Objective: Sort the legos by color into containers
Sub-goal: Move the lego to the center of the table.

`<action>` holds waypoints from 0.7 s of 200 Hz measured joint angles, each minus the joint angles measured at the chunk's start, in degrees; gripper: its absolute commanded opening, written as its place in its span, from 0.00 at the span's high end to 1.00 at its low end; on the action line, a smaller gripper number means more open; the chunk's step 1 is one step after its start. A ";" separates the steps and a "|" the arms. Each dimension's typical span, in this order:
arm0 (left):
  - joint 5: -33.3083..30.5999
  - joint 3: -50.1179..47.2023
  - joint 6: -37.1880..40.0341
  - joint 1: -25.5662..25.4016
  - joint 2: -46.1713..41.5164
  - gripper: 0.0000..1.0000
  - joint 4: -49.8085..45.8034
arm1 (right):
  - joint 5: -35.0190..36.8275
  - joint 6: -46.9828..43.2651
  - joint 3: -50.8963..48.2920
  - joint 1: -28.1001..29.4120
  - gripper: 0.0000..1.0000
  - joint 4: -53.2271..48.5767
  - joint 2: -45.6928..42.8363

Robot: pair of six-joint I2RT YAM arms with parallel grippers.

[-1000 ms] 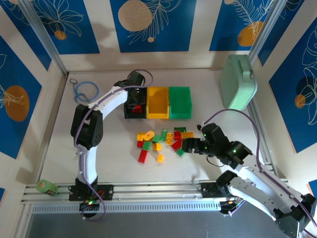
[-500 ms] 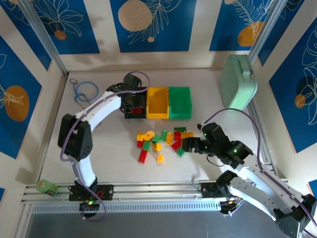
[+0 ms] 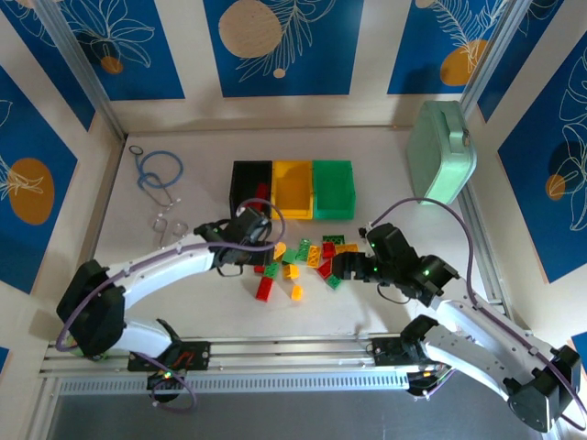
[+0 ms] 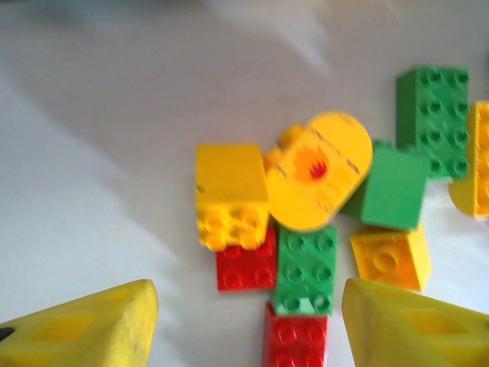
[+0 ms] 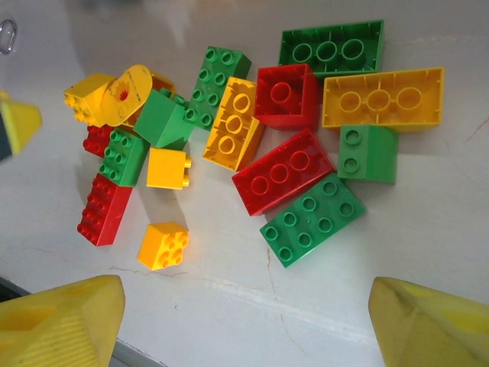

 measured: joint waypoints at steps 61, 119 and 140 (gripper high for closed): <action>1.57 -6.38 -4.13 -1.01 0.74 0.56 5.09 | -0.57 0.61 0.00 2.25 0.18 1.97 1.22; 1.84 -3.41 -4.00 -0.85 8.13 0.57 7.23 | -0.09 0.83 0.00 2.62 0.18 1.51 0.24; 1.44 -2.43 -4.00 -0.83 9.18 0.58 7.30 | 0.35 0.98 0.00 2.64 0.18 1.18 -0.48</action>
